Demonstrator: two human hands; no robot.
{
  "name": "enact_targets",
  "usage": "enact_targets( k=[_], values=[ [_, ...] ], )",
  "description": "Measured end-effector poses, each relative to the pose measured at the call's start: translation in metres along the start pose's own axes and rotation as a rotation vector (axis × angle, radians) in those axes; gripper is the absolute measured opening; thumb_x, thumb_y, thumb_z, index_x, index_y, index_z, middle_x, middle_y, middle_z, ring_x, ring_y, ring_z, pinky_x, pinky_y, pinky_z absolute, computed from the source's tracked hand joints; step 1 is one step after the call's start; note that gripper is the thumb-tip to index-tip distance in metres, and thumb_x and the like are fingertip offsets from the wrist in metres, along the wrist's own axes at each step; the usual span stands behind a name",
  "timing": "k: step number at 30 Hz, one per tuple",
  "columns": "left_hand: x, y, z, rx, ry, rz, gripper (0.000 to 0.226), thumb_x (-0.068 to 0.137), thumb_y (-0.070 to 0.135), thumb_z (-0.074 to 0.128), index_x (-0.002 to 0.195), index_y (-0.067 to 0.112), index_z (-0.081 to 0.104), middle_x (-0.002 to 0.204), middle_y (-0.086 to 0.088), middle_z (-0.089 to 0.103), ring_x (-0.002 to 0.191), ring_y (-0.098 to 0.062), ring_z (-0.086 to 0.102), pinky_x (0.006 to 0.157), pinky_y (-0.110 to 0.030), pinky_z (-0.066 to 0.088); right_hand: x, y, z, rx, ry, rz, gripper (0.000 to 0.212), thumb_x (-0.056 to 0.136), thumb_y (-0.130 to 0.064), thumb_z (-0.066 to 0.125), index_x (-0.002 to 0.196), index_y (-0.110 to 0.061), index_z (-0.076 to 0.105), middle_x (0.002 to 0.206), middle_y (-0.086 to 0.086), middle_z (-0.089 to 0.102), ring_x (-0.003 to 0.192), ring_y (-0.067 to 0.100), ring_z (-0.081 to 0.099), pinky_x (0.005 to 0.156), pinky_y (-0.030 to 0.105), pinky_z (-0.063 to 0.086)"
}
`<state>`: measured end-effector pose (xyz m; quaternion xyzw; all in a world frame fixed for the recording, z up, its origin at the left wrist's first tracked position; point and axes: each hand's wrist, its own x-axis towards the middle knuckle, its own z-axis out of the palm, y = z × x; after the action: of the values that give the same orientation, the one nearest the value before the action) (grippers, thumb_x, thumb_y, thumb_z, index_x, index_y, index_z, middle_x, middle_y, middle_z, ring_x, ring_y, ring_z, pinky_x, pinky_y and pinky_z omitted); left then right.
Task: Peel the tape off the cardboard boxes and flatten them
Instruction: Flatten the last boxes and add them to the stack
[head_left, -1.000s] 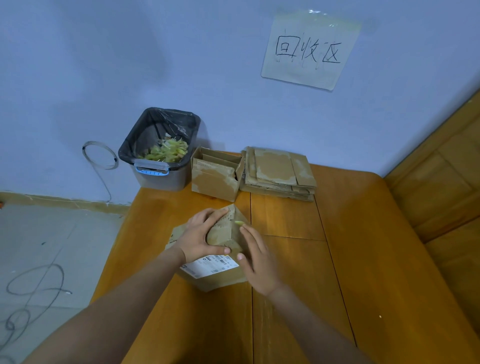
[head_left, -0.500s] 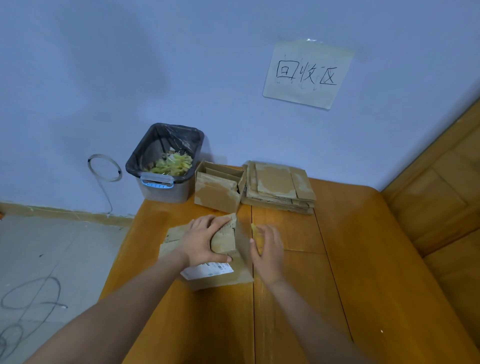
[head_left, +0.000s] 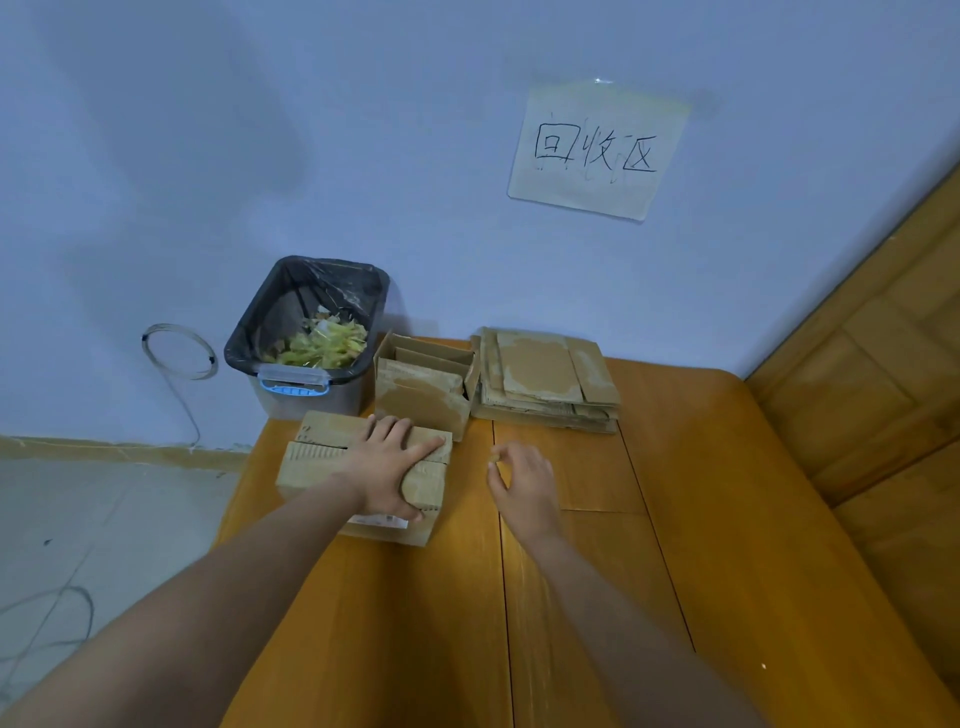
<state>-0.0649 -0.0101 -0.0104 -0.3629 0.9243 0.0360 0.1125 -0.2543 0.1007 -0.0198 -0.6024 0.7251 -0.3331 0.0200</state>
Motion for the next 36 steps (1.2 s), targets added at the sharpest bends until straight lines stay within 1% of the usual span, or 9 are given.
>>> enact_targets(
  k=[4, 8, 12, 16, 20, 22, 26, 30, 36],
  values=[
    [0.011, -0.021, 0.001, 0.024, 0.002, -0.034, 0.108, 0.072, 0.075, 0.058, 0.154, 0.037, -0.001, 0.158, -0.015, 0.009, 0.146, -0.033, 0.003, 0.118, -0.052, -0.003, 0.024, -0.001, 0.007, 0.027, -0.029, -0.018, 0.005, 0.088, -0.013, 0.065, 0.090, -0.013, 0.060, 0.087, -0.003, 0.060, 0.083, 0.014, 0.056, 0.077, 0.033, 0.044],
    [0.022, -0.041, 0.007, -0.015, -0.003, -0.076, 0.108, 0.073, 0.074, 0.057, 0.153, 0.037, -0.006, 0.160, -0.015, 0.006, 0.147, -0.034, 0.000, 0.118, -0.050, -0.004, 0.059, -0.009, 0.016, 0.013, -0.084, -0.088, 0.009, 0.091, -0.021, 0.063, 0.088, -0.014, 0.058, 0.083, -0.004, 0.057, 0.077, 0.010, 0.053, 0.069, 0.024, 0.042],
    [0.037, -0.057, 0.013, 0.003, -0.010, -0.043, 0.108, 0.073, 0.077, 0.054, 0.153, 0.036, -0.006, 0.159, -0.016, 0.008, 0.147, -0.034, 0.002, 0.118, -0.051, -0.006, 0.101, -0.029, 0.034, 0.008, -0.103, -0.154, 0.006, 0.091, -0.015, 0.061, 0.088, -0.012, 0.057, 0.081, -0.006, 0.052, 0.073, 0.008, 0.050, 0.062, 0.010, 0.032],
    [0.056, -0.071, 0.011, 0.029, 0.005, -0.014, 0.107, 0.073, 0.077, 0.053, 0.153, 0.032, -0.003, 0.158, -0.018, 0.010, 0.146, -0.036, 0.006, 0.119, -0.051, -0.001, 0.140, -0.054, 0.059, 0.014, -0.107, -0.264, 0.007, 0.087, -0.008, 0.062, 0.092, -0.010, 0.058, 0.087, 0.000, 0.059, 0.075, 0.014, 0.055, 0.065, 0.020, 0.037],
    [0.072, -0.082, 0.011, 0.031, 0.027, 0.016, 0.104, 0.073, 0.076, 0.053, 0.153, 0.027, 0.007, 0.155, -0.018, 0.015, 0.143, -0.036, 0.010, 0.119, -0.049, 0.011, 0.174, -0.074, 0.087, 0.024, -0.100, -0.332, 0.011, 0.083, -0.001, 0.060, 0.090, -0.007, 0.056, 0.087, 0.005, 0.059, 0.073, 0.020, 0.055, 0.062, 0.028, 0.040],
    [0.075, -0.085, 0.015, 0.036, 0.058, 0.025, 0.102, 0.073, 0.078, 0.050, 0.152, 0.026, 0.011, 0.152, -0.016, 0.021, 0.140, -0.035, 0.016, 0.117, -0.050, 0.011, 0.188, -0.083, 0.101, 0.035, -0.099, -0.366, 0.010, 0.083, 0.001, 0.061, 0.090, -0.005, 0.057, 0.085, 0.007, 0.060, 0.073, 0.023, 0.056, 0.061, 0.034, 0.045],
    [0.079, -0.088, 0.024, 0.008, 0.079, 0.026, 0.100, 0.073, 0.081, 0.047, 0.150, 0.027, 0.015, 0.151, -0.013, 0.018, 0.140, -0.034, 0.013, 0.115, -0.056, 0.005, 0.212, -0.094, 0.130, 0.044, -0.143, -0.416, 0.012, 0.088, -0.007, 0.061, 0.099, -0.006, 0.062, 0.095, 0.007, 0.064, 0.082, 0.023, 0.059, 0.069, 0.035, 0.047],
    [0.084, -0.092, 0.030, -0.040, 0.071, 0.031, 0.103, 0.070, 0.084, 0.045, 0.149, 0.027, 0.010, 0.150, -0.010, 0.015, 0.139, -0.033, 0.009, 0.116, -0.055, 0.000, 0.232, -0.097, 0.158, 0.022, -0.205, -0.394, 0.012, 0.090, -0.010, 0.058, 0.101, -0.007, 0.062, 0.098, 0.006, 0.062, 0.089, 0.023, 0.057, 0.074, 0.038, 0.047],
    [0.088, -0.095, 0.035, -0.059, 0.083, 0.036, 0.099, 0.069, 0.083, 0.044, 0.146, 0.029, 0.013, 0.149, -0.011, 0.017, 0.139, -0.032, 0.008, 0.116, -0.056, 0.000, 0.262, -0.106, 0.186, 0.084, -0.133, -0.211, 0.008, 0.092, -0.012, 0.056, 0.098, -0.008, 0.058, 0.096, 0.005, 0.060, 0.085, 0.020, 0.056, 0.071, 0.040, 0.050]
  ],
)
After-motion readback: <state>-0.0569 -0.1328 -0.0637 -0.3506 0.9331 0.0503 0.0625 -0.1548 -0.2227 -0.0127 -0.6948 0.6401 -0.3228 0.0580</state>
